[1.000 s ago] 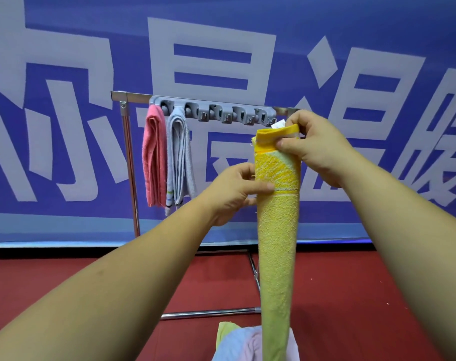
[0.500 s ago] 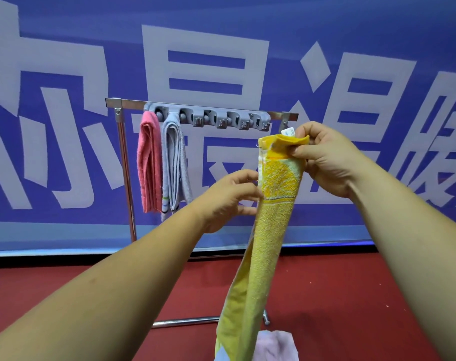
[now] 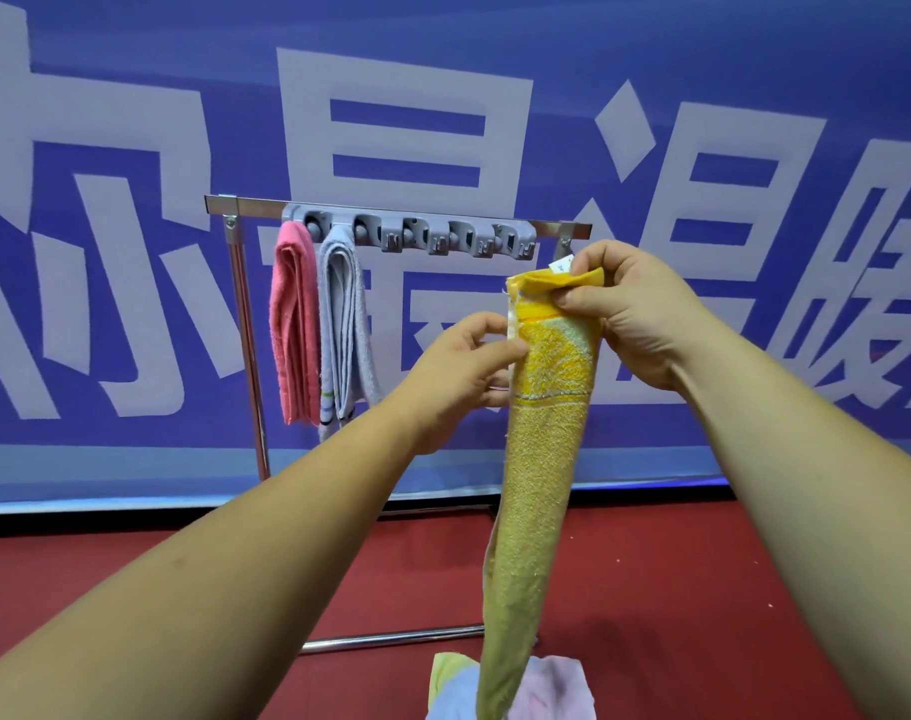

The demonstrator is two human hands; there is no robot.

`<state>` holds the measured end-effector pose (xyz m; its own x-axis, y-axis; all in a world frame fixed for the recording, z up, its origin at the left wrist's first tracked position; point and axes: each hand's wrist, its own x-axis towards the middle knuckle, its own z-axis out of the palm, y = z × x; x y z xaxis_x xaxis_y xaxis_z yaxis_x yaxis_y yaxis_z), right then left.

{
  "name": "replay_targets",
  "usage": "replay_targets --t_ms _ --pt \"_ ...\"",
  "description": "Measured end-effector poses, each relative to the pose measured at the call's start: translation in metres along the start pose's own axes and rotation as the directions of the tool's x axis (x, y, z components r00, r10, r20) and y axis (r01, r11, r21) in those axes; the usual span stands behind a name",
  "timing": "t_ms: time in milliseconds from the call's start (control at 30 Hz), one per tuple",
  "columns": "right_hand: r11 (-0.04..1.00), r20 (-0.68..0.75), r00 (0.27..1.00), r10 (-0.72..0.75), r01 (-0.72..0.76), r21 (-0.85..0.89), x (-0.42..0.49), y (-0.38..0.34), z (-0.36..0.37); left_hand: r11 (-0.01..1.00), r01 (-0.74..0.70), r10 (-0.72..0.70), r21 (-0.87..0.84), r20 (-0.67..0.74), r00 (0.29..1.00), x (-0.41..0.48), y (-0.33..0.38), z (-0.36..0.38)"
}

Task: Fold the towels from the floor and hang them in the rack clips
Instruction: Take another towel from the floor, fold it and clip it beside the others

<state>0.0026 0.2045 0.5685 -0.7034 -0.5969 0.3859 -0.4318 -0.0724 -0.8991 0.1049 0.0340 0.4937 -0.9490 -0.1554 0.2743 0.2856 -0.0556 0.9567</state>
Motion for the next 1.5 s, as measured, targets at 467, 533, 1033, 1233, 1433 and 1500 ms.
replay_targets --t_ms 467,533,1033,1233,1433,1500 --pt "0.994 0.015 0.998 0.066 -0.067 0.083 -0.006 0.004 0.000 0.981 -0.136 0.144 0.140 -0.050 0.988 -0.004 0.009 -0.001" --pt "0.993 0.024 0.997 0.069 -0.070 0.092 -0.006 0.005 0.002 0.977 -0.160 0.171 0.141 -0.065 0.983 -0.005 0.009 -0.001" --pt "0.985 -0.001 0.998 0.068 -0.067 0.157 -0.004 0.001 0.013 0.982 -0.142 0.153 0.121 -0.087 0.984 0.001 -0.007 -0.011" --pt "0.960 -0.026 0.998 0.055 -0.045 0.275 -0.003 -0.005 0.027 0.986 -0.041 0.051 0.161 -0.056 0.997 0.002 -0.010 -0.012" --pt "0.934 -0.024 0.997 0.068 -0.055 0.354 0.000 -0.008 0.035 0.912 0.070 -0.068 0.405 -0.018 0.998 -0.003 -0.018 -0.018" --pt "0.923 -0.029 0.997 0.070 -0.054 0.381 0.002 -0.010 0.032 0.878 0.080 -0.073 0.472 -0.034 0.997 -0.003 -0.021 -0.020"
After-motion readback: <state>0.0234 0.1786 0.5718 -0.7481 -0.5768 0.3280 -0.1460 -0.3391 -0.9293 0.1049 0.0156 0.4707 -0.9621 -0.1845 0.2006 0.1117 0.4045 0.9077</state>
